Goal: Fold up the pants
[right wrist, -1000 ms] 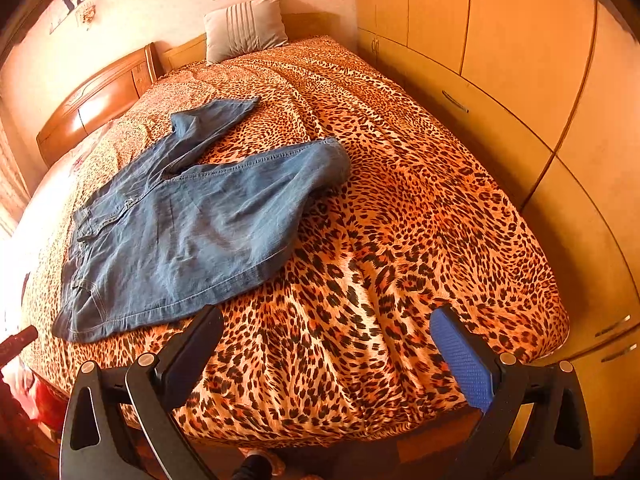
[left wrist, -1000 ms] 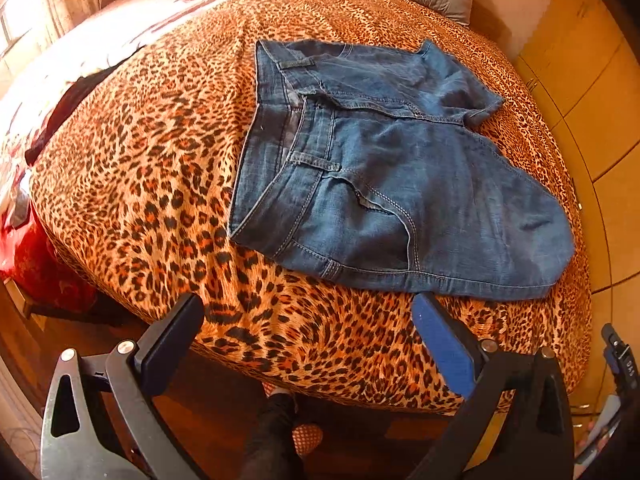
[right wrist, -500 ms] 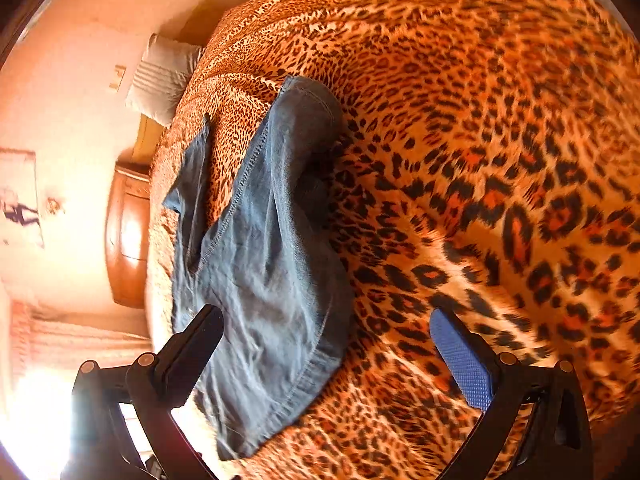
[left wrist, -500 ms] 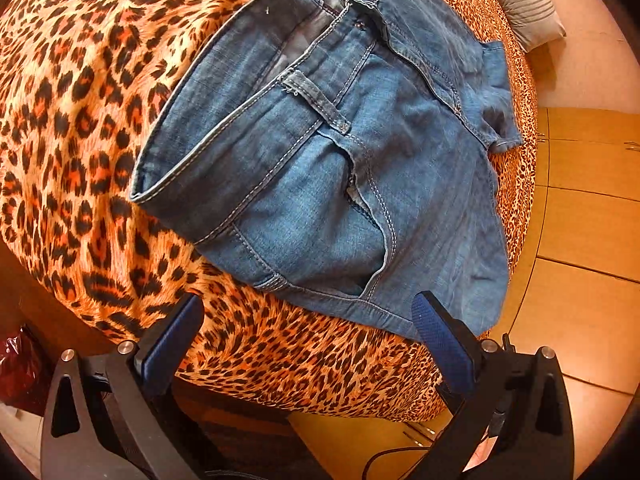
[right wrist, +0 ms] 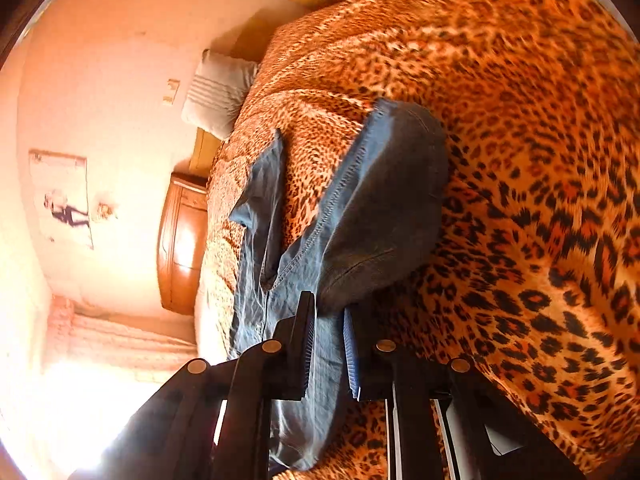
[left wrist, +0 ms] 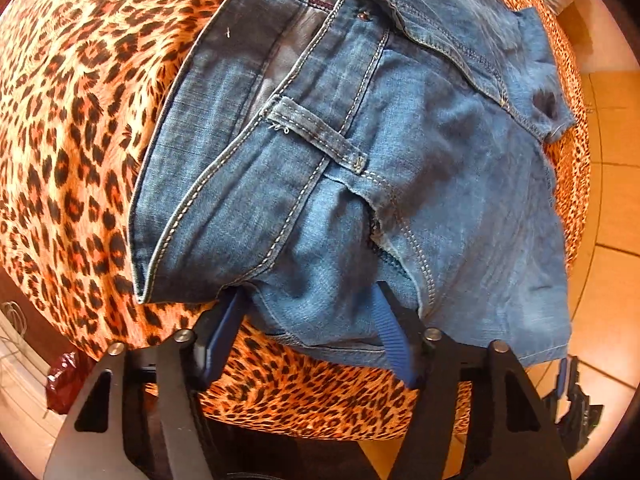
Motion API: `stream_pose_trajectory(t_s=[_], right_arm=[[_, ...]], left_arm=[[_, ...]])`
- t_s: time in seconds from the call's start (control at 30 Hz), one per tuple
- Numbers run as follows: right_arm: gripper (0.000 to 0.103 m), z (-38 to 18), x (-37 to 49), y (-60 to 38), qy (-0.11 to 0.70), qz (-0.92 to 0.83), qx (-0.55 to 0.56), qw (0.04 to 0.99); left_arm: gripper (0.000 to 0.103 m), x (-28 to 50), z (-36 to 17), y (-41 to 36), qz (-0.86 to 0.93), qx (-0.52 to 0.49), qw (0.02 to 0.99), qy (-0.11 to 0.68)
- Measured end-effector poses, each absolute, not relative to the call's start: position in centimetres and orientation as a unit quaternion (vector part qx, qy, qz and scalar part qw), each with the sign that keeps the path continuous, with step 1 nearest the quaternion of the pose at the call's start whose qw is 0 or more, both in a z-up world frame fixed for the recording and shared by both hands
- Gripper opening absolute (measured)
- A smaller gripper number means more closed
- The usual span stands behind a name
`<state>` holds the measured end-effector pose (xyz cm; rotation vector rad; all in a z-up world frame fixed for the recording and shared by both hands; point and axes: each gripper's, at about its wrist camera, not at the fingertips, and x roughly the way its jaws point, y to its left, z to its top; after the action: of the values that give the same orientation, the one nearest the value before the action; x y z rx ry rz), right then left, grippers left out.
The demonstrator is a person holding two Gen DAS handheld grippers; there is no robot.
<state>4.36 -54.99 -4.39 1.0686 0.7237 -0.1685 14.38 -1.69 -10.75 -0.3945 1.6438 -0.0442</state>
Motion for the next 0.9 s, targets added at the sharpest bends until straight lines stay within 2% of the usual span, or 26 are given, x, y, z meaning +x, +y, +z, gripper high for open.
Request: stream_pose_trajectory(t_s=[0.07,0.2,0.23,0.3,0.37,0.43,0.53,0.6,0.63,0.67,0.8,0.9], right_arm=[[0.014,-2.4,4.1,-53.8,0.375,-0.061,0.45,0.808],[0.018,-4.7,0.9,-54.9,0.458,-0.144,0.397,0.782],[0.019,-5.9,-0.4,-56.5,0.454,-0.16,0.415,0.772],[0.027,-7.6,-1.5,-60.0,0.424,-0.169,0.479,0.75],[0.054,-9.0,-1.0,-63.1,0.396,-0.161,0.524,0.737],[0.056,-10.8,0.5,-65.0,0.385,-0.154,0.561,0.717],[0.056,-14.5,3.1,-66.3,0.371,-0.114,0.639,0.664],[0.054,-16.5,4.8,-66.2,0.369,-0.073,0.676,0.634],[0.034,-16.1,5.3,-66.1,0.374,-0.076,0.663,0.644],[0.002,-15.2,5.6,-66.3,0.378,-0.08,0.64,0.664],[0.004,-8.3,5.5,-66.8,0.421,-0.092,0.456,0.779],[0.013,-6.3,4.5,-66.9,0.456,-0.09,0.358,0.81]], left_arm=[[0.047,14.0,-10.5,-2.1,-0.02,-0.136,0.674,0.726],[0.045,12.8,-9.5,-2.6,-0.012,-0.101,0.689,0.718],[0.045,12.4,-9.1,-2.4,-0.013,-0.108,0.692,0.714],[0.045,11.6,-8.0,-1.8,-0.02,-0.133,0.701,0.7],[0.049,10.9,-7.3,-0.7,-0.02,-0.167,0.705,0.689],[0.054,10.5,-7.6,0.3,0.002,-0.209,0.686,0.697],[0.054,9.6,-7.8,1.8,0.042,-0.271,0.664,0.696],[0.054,9.0,-7.9,1.9,0.082,-0.264,0.673,0.686],[0.052,8.9,-7.9,1.6,0.108,-0.246,0.681,0.681],[0.048,8.8,-7.6,1.4,0.132,-0.227,0.689,0.675],[0.044,9.1,-7.3,-0.6,0.153,-0.198,0.702,0.667],[0.042,9.0,-8.5,-0.7,0.153,-0.217,0.686,0.677]])
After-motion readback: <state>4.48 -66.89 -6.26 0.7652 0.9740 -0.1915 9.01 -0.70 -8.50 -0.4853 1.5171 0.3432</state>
